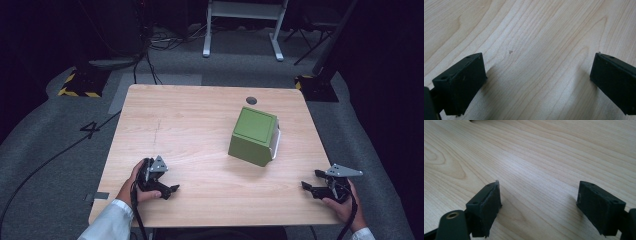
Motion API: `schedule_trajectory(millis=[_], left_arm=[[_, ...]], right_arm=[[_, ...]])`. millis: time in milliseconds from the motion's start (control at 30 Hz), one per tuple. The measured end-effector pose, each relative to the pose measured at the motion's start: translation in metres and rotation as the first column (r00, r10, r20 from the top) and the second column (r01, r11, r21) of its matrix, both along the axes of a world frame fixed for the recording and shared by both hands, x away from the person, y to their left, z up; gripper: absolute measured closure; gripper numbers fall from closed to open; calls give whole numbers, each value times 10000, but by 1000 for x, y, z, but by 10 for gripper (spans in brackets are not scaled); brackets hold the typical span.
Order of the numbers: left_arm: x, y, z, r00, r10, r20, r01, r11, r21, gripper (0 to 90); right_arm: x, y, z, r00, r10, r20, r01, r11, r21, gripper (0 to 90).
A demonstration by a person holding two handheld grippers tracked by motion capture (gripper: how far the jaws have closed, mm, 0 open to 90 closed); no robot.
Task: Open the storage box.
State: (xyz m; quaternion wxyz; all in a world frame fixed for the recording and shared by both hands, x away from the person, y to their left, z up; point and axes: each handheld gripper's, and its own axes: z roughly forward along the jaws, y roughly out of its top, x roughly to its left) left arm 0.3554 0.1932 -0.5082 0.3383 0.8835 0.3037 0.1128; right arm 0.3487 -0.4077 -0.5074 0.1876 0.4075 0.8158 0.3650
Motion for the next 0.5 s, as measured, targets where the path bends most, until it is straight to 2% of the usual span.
schedule_trajectory(millis=[500], left_arm=[[-2, 0, 0, 9999, 115, -19, -115, 9999, -26, 4]], right_arm=[[5, 1, 1, 9996, -264, -43, 264, 9996, -85, 186]])
